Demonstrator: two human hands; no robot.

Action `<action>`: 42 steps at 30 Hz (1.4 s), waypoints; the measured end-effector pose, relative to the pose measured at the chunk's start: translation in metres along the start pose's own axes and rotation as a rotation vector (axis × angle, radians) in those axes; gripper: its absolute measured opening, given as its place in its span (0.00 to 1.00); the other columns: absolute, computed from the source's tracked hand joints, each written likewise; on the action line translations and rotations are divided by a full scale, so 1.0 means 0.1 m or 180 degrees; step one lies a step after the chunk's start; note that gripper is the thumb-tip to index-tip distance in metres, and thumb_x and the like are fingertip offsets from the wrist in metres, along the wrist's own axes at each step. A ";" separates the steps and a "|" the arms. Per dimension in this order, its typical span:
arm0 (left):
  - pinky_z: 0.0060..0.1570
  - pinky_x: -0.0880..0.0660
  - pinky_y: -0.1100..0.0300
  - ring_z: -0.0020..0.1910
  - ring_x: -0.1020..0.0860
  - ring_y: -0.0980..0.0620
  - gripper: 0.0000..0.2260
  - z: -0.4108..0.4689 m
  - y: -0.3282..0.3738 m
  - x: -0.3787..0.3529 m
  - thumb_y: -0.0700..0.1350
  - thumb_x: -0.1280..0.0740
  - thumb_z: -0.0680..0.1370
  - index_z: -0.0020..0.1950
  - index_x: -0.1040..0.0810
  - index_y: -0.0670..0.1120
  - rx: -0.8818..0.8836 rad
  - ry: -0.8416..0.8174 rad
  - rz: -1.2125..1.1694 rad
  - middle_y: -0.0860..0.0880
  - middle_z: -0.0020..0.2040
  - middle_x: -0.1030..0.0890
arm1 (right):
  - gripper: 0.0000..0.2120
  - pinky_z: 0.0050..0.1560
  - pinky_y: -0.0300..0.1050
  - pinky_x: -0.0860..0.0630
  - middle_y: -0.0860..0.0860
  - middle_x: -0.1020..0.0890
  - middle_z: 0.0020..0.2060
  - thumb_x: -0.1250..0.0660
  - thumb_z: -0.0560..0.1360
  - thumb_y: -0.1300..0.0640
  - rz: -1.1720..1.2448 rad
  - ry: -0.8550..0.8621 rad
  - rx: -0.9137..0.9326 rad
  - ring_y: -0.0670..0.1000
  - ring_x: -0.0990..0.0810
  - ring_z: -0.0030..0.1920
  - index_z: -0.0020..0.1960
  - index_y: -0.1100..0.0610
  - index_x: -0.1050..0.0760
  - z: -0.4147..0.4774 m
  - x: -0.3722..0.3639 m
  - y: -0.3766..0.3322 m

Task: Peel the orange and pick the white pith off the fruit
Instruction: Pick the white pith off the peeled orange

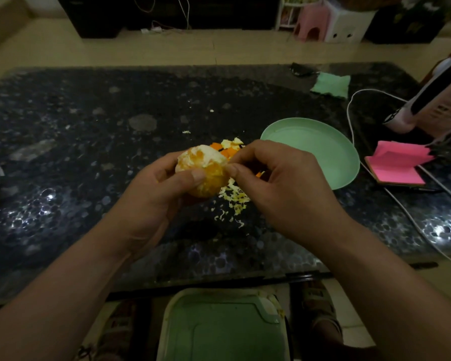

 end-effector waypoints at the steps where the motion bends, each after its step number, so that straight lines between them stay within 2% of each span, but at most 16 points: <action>1: 0.53 0.17 0.55 0.58 0.15 0.44 0.22 0.00 0.00 0.00 0.43 0.29 0.75 0.68 0.20 0.42 -0.0004 -0.0003 0.0042 0.41 0.61 0.14 | 0.03 0.43 0.47 0.22 0.43 0.17 0.41 0.27 0.80 0.52 -0.0004 -0.0018 0.0000 0.47 0.19 0.42 0.49 0.50 0.17 0.00 -0.01 0.00; 6: 0.55 0.18 0.58 0.60 0.15 0.45 0.21 -0.01 0.03 0.02 0.45 0.26 0.74 0.67 0.19 0.47 -0.0145 -0.0062 0.0462 0.44 0.61 0.14 | 0.04 0.43 0.53 0.20 0.44 0.16 0.41 0.29 0.80 0.50 -0.0219 -0.0077 0.0057 0.47 0.18 0.42 0.51 0.49 0.17 -0.01 -0.02 0.01; 11: 0.54 0.19 0.60 0.60 0.15 0.49 0.23 -0.03 0.07 0.02 0.48 0.23 0.73 0.67 0.19 0.51 -0.0318 -0.0021 0.0979 0.48 0.61 0.14 | 0.06 0.39 0.54 0.22 0.45 0.18 0.38 0.31 0.81 0.50 -0.0770 -0.0077 0.0338 0.49 0.21 0.38 0.47 0.51 0.19 -0.03 -0.06 -0.05; 17: 0.57 0.19 0.56 0.61 0.16 0.44 0.26 -0.03 0.05 -0.01 0.49 0.23 0.71 0.68 0.19 0.45 -0.0203 -0.0126 0.0467 0.43 0.62 0.14 | 0.05 0.38 0.53 0.24 0.45 0.19 0.38 0.31 0.78 0.52 -0.0658 0.0165 0.0412 0.47 0.24 0.37 0.46 0.52 0.20 -0.03 -0.04 -0.09; 20: 0.55 0.18 0.56 0.60 0.15 0.44 0.22 -0.03 0.04 -0.04 0.43 0.25 0.74 0.68 0.20 0.42 -0.0170 -0.0190 0.0245 0.41 0.61 0.14 | 0.04 0.38 0.54 0.24 0.46 0.20 0.37 0.30 0.78 0.54 -0.0596 0.0227 0.0467 0.48 0.24 0.37 0.46 0.54 0.20 -0.03 -0.02 -0.11; 23: 0.54 0.18 0.56 0.58 0.15 0.45 0.20 -0.04 0.04 -0.06 0.41 0.29 0.75 0.67 0.20 0.41 -0.0129 -0.0212 0.0152 0.42 0.60 0.14 | 0.03 0.37 0.54 0.24 0.46 0.20 0.37 0.30 0.77 0.56 -0.0605 0.0293 0.0527 0.48 0.24 0.37 0.45 0.55 0.21 -0.03 0.00 -0.14; 27: 0.57 0.17 0.53 0.59 0.16 0.43 0.23 -0.04 0.03 -0.06 0.42 0.26 0.74 0.69 0.20 0.40 -0.0047 -0.0307 0.0028 0.39 0.63 0.15 | 0.03 0.38 0.49 0.25 0.44 0.21 0.37 0.30 0.78 0.57 -0.0347 0.0245 0.0381 0.47 0.24 0.37 0.46 0.54 0.20 -0.02 0.02 -0.12; 31: 0.56 0.17 0.53 0.59 0.15 0.43 0.30 -0.02 0.04 -0.05 0.53 0.16 0.66 0.65 0.16 0.44 0.0018 -0.0394 -0.0200 0.39 0.64 0.16 | 0.04 0.36 0.33 0.32 0.40 0.22 0.34 0.31 0.81 0.58 0.0177 0.0059 -0.0025 0.44 0.23 0.35 0.50 0.52 0.18 -0.03 0.04 -0.02; 33: 0.55 0.17 0.53 0.59 0.15 0.43 0.31 -0.02 0.06 -0.05 0.54 0.16 0.66 0.65 0.16 0.44 0.0016 -0.0397 -0.0246 0.38 0.63 0.16 | 0.04 0.37 0.31 0.33 0.39 0.21 0.35 0.31 0.82 0.58 0.0196 0.0017 -0.0003 0.43 0.23 0.36 0.52 0.53 0.17 -0.04 0.04 -0.04; 35: 0.53 0.17 0.55 0.58 0.15 0.44 0.27 -0.02 0.06 -0.04 0.50 0.18 0.69 0.66 0.16 0.44 0.0046 -0.0336 -0.0190 0.39 0.62 0.15 | 0.03 0.39 0.35 0.29 0.40 0.20 0.39 0.30 0.81 0.57 0.0065 0.0003 0.0140 0.44 0.22 0.39 0.53 0.52 0.18 -0.04 0.05 -0.08; 37: 0.51 0.17 0.56 0.57 0.15 0.45 0.19 -0.02 0.05 -0.03 0.46 0.24 0.74 0.64 0.15 0.46 0.0095 -0.0263 -0.0049 0.41 0.61 0.14 | 0.04 0.40 0.40 0.25 0.41 0.18 0.42 0.30 0.81 0.53 -0.0103 -0.0035 0.0234 0.44 0.21 0.41 0.54 0.51 0.18 -0.04 0.04 -0.09; 42: 0.47 0.16 0.56 0.53 0.15 0.46 0.16 -0.04 0.03 -0.02 0.47 0.24 0.72 0.60 0.13 0.48 0.0180 -0.0143 0.0227 0.41 0.59 0.14 | 0.07 0.43 0.53 0.21 0.44 0.16 0.45 0.32 0.81 0.51 -0.0626 -0.0122 0.0516 0.47 0.20 0.44 0.55 0.52 0.18 -0.04 -0.01 -0.09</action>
Point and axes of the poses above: each hand's wrist, its own z-axis towards the middle knuckle, its own x-axis out of the back of the hand, y = z × x, the point moved 6 cm from there along z, towards the middle knuckle
